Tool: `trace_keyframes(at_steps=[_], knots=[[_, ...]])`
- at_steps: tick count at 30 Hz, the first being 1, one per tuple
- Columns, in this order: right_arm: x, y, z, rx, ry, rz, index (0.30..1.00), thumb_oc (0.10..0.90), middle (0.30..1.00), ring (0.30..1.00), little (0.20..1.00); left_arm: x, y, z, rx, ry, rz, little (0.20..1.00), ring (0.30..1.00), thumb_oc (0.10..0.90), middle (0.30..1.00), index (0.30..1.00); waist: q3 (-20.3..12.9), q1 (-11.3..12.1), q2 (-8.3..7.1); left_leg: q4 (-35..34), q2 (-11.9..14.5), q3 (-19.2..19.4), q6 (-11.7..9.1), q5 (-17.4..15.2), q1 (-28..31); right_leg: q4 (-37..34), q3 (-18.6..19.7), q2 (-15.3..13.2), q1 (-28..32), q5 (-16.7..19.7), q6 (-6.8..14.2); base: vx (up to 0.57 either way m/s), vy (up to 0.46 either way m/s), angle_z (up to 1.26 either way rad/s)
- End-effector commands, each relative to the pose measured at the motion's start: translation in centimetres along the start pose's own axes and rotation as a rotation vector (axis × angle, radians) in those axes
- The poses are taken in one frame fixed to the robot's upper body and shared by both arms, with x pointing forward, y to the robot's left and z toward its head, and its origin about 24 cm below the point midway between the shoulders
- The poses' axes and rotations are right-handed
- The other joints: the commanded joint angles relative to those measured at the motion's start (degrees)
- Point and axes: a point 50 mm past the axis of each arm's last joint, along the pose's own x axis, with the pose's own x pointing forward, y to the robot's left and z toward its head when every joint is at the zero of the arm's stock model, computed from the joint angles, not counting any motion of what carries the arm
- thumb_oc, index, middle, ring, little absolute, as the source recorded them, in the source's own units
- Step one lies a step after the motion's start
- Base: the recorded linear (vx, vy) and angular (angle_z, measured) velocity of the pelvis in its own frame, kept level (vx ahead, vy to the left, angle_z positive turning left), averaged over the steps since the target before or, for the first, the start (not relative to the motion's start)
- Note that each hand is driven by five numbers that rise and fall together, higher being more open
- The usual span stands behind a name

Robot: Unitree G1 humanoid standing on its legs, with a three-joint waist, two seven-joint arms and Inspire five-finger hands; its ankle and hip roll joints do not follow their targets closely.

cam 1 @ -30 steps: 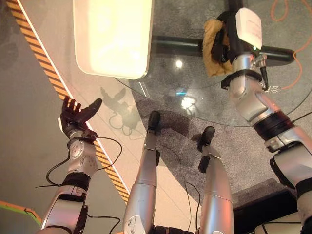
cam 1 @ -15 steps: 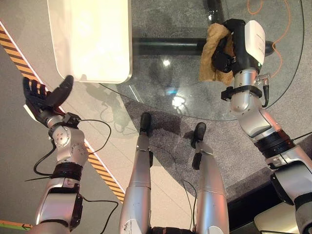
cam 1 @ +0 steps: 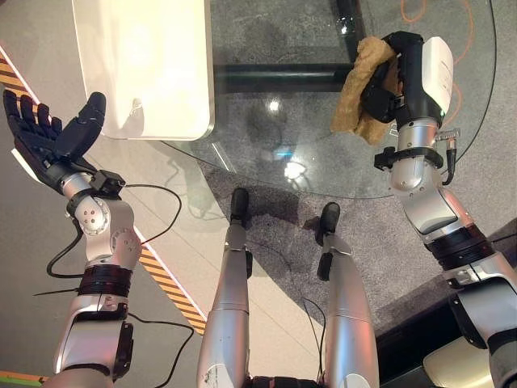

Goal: Wipe the table with a cloth and put it in the basket.

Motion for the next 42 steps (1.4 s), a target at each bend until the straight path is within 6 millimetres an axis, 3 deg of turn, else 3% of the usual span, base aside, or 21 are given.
trace_keyframes(at_steps=[1,8,24,28,42], knots=[[1.3,-4.7,5.5,0.104,-0.293,-0.223,0.3,0.1,0.3,0.3,0.2,1.0,-1.1,5.0,-0.087,-0.275,-0.051,0.9,0.9,0.8,0.9,0.9,-1.0,-0.1,0.79,-0.7,-6.6,5.77,6.81,-2.59,3.14,-3.51,-2.36,8.0,3.87,-2.14,-3.94,0.0,0.0,0.0],[1.0,-5.5,6.7,0.155,-0.351,-0.222,0.3,0.1,0.3,0.3,0.2,-0.4,-3.8,5.8,-0.11,-0.291,-0.244,0.9,0.9,0.8,0.9,0.9,-1.0,-0.29,0.62,-1.09,-6.42,6.03,6.82,-1.86,3.19,-3.76,-2.16,8.28,4.0,-1.43,-3.88,0.0,0.0,0.0],[1.0,-7.9,9.2,0.223,-0.48,-0.294,0.3,0.1,0.3,0.3,0.2,-5.1,-10.2,4.5,-0.276,-0.146,-0.743,0.9,0.9,0.8,0.9,0.9,-1.0,-1.8,-0.5,-1.28,-6.2,6.86,7.16,-2.2,4.68,-4.06,-1.37,8.47,5.23,-0.69,-3.12,0.0,0.0,0.0],[1.0,-8.1,10.4,0.248,-0.523,-0.298,0.3,0.1,0.3,0.3,0.2,-6.1,-11.8,3.8,-0.313,-0.096,-0.824,0.9,0.9,0.8,0.9,0.9,-1.0,-2.48,-0.68,-1.39,-6.06,7.08,7.13,-2.28,5.27,-4.27,-0.98,8.5,5.59,-0.46,-2.98,0.0,0.0,0.0],[1.2,-9.0,13.1,0.274,-0.627,-0.327,0.3,0.1,0.3,0.3,0.2,-7.7,-14.0,3.4,-0.391,-0.039,-0.931,0.9,0.9,0.8,0.9,0.9,-1.0,-3.15,-1.27,-1.81,-5.75,7.45,7.01,-2.37,5.88,-5.5,-0.27,8.45,6.27,0.12,-2.72,0.0,0.002,-0.01]])
